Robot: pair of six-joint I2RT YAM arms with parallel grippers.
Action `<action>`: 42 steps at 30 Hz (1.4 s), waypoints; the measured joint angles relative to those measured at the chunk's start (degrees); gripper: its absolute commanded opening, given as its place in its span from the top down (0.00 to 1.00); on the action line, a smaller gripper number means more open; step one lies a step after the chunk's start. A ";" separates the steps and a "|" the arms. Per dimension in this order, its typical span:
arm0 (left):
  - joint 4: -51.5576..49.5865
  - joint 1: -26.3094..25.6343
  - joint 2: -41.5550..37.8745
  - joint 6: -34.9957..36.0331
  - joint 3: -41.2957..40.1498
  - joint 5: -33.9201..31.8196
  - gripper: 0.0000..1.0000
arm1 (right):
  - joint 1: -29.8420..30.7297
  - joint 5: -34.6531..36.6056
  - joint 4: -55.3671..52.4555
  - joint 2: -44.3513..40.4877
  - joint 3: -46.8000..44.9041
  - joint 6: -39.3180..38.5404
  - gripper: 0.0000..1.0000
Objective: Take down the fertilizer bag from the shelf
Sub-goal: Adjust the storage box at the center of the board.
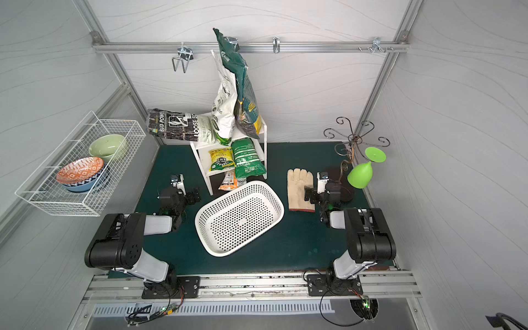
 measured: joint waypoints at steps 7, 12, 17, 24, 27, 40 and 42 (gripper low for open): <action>0.00 -0.02 0.00 0.00 0.00 0.00 0.01 | 0.00 0.00 0.00 0.00 0.00 -0.02 0.01; 0.00 -0.02 0.00 0.00 0.00 0.00 0.01 | -0.07 -0.09 0.00 0.00 0.00 0.00 0.01; 0.00 0.00 0.00 -0.02 0.00 0.02 0.01 | -0.37 -0.61 0.00 0.00 0.00 0.00 0.01; -0.02 0.00 0.00 -0.02 0.00 0.22 0.01 | -0.66 -1.53 0.00 0.00 0.00 0.02 0.01; -0.02 0.00 0.00 -0.02 0.00 0.26 0.01 | -0.76 -1.68 0.00 0.00 0.00 0.02 0.01; -26.40 -0.09 -15.78 -5.84 8.20 -8.24 0.05 | 1.18 5.16 -29.27 -5.79 20.81 4.68 0.09; -32.61 -0.17 -18.67 -9.20 9.42 -9.14 0.05 | 3.80 6.23 -37.31 -5.79 27.04 6.03 0.10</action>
